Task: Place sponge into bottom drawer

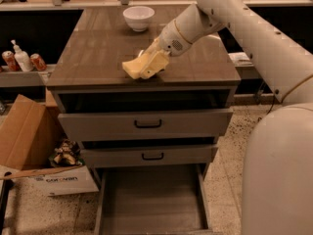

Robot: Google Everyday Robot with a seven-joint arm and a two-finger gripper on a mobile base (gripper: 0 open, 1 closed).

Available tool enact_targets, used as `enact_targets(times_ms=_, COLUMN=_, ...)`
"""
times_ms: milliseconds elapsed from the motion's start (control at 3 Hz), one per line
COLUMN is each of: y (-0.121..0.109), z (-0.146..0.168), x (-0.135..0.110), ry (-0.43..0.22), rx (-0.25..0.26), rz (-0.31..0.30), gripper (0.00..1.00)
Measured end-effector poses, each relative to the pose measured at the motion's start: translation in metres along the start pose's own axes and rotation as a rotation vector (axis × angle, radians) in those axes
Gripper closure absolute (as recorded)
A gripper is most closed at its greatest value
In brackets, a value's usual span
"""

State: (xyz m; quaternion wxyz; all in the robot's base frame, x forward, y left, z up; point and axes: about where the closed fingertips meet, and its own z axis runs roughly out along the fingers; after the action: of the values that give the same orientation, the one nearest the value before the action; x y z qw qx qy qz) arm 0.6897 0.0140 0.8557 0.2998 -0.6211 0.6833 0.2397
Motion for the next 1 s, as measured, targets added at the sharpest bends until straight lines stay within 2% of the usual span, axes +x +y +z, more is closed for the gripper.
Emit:
enact_targets(times_ms=333, y=0.046, z=-0.034, x=0.002, ry=0.003, rx=0.014, rz=0.044, gripper=1.0)
enact_targets(times_ms=667, y=0.082, z=-0.033, x=0.02, ry=0.019, rx=-0.025, rz=0.113, gripper=1.0)
enact_targets(times_ms=1000, y=0.082, z=-0.033, x=0.02, ry=0.019, rx=-0.025, rz=0.113, gripper=1.0)
